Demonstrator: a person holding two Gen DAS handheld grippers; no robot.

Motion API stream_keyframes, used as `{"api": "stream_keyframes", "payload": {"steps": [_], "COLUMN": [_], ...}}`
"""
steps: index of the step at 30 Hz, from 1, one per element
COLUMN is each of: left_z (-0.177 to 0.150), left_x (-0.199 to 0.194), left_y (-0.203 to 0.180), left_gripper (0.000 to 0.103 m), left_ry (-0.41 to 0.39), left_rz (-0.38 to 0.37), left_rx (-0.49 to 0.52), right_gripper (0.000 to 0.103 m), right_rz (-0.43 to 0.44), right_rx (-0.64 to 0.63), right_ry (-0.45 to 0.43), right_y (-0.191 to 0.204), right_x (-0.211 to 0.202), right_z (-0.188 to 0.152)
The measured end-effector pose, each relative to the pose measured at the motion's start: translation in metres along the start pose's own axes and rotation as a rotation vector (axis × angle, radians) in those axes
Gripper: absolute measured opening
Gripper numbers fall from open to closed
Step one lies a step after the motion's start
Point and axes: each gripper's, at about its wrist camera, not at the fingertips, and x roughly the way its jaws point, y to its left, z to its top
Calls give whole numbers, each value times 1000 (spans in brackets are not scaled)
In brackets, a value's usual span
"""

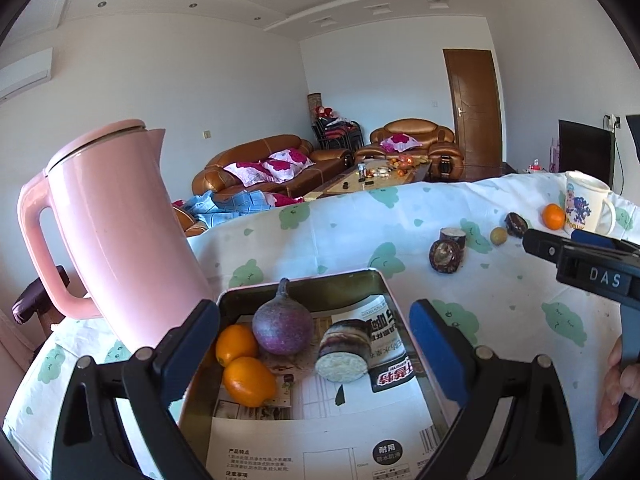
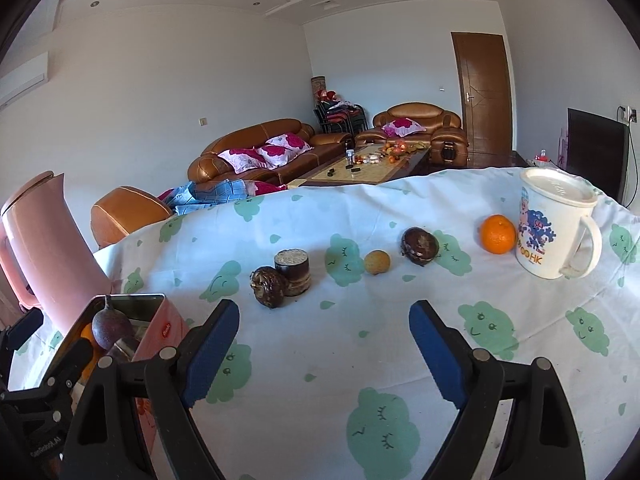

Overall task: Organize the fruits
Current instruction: 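Move the right gripper toward the white mug while the left approaches a dark brown fruit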

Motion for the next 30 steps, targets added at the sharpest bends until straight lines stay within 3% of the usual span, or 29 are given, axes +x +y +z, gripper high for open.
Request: {"api": "stream_keyframes", "payload": {"steps": [6, 11, 19, 24, 30], "left_z": [-3, 0, 23, 45, 66], "left_x": [-1, -6, 8, 30, 75], "left_y": [-11, -52, -154, -214, -260], "left_gripper": [98, 97, 97, 97, 92], "left_ry": [56, 91, 157, 156, 239], "left_rz": [-46, -86, -277, -337, -401], "left_rx": [-56, -20, 87, 133, 132], "right_gripper": [72, 56, 55, 49, 49], "right_rz": [1, 2, -75, -173, -232], "right_rx": [-62, -90, -49, -36, 25], "right_ry": [33, 83, 153, 175, 201], "right_y": [-24, -63, -165, -223, -271], "right_x": [-11, -21, -36, -40, -19], "right_z": [-3, -8, -5, 8, 29]}}
